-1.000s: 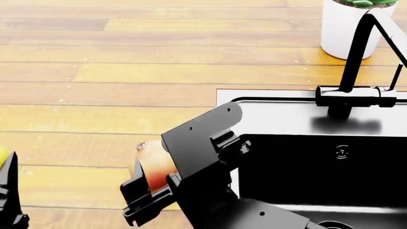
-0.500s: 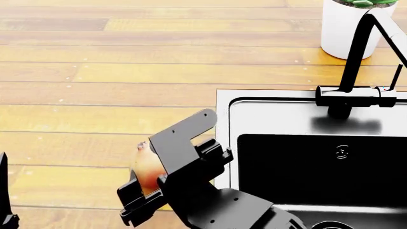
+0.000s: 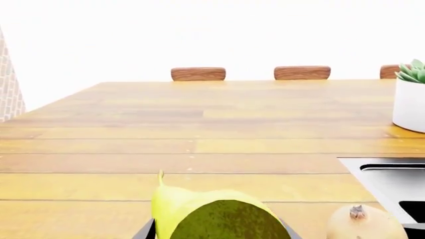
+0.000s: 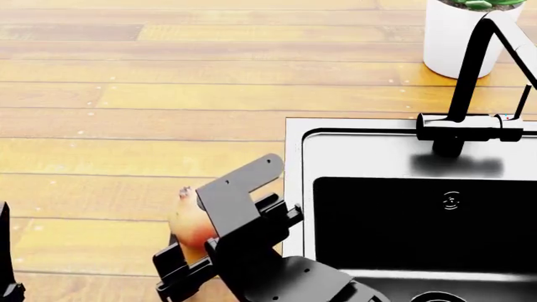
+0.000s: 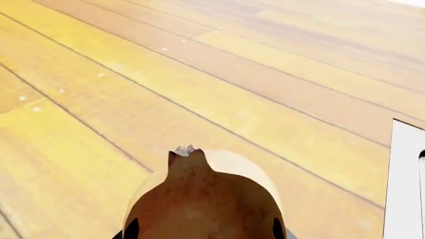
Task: There is a mixed pile of frozen fruits and vegetables on the counter. Locate all the frozen vegetables and place the items in a bowl on the counter. Take all the frozen fruits and defrost them in a running sink.
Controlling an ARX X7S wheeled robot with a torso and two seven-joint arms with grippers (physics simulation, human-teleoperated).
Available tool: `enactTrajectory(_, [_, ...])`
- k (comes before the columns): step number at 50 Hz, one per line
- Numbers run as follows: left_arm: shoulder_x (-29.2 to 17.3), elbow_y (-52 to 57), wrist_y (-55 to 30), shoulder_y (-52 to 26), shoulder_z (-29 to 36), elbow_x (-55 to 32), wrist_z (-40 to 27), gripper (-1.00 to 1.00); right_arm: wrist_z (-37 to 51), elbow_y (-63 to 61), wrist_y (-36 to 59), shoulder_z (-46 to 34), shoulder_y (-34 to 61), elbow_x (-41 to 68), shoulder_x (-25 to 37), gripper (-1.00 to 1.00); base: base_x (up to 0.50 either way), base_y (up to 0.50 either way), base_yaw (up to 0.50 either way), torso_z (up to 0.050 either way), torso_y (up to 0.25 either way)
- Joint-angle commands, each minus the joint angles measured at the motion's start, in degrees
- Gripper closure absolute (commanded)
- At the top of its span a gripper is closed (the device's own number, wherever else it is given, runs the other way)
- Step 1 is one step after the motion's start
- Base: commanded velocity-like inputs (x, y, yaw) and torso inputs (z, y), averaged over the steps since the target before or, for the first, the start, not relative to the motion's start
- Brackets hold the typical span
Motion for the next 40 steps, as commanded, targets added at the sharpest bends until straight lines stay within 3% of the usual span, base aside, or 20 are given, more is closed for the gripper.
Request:
enactTrajectory(1, [2.7, -0.5, 0.3, -2.1, -0.4, 0.7, 0.6, 1.00, 3.5, -11.0, 0.7, 3.3, -1.6, -1.2, 2.5, 1.00, 0.00, 0.00, 0.00, 0.000, 0.000])
enactTrajectory(13, [3.0, -0.6, 0.4, -1.5, 0.4, 1.9, 1.5, 1.00, 16.5, -32.2, 4.1, 8.9, -9.8, 6.2, 13.0, 1.00, 0.00, 0.00, 0.00, 0.000, 0.000])
enactTrajectory(21, [1.6, -0.4, 0.2, -1.9, -0.5, 0.3, 0.9, 1.00, 23.4, -44.2, 0.9, 15.3, -16.8, 10.4, 21.3, 1.00, 0.00, 0.00, 0.00, 0.000, 0.001])
enactTrajectory(36, [1.9, -0.8, 1.4, -1.3, -1.1, 2.2, 1.5, 1.00, 32.0, -54.2, -8.3, 23.2, -31.4, 8.1, 32.5, 1.00, 0.00, 0.00, 0.00, 0.000, 0.000])
enactTrajectory(39, [4.0, -2.1, 1.6, -1.3, 1.1, 5.9, 2.9, 1.00, 33.9, -55.0, -12.3, 26.5, -35.5, 8.4, 34.5, 1.00, 0.00, 0.00, 0.00, 0.000, 0.000])
enactTrajectory(40, [4.8, -2.5, 1.3, -1.7, 2.4, 7.0, 3.4, 1.00, 34.5, -55.9, -8.8, 25.2, -33.6, 8.2, 35.6, 1.00, 0.00, 0.00, 0.00, 0.000, 0.000])
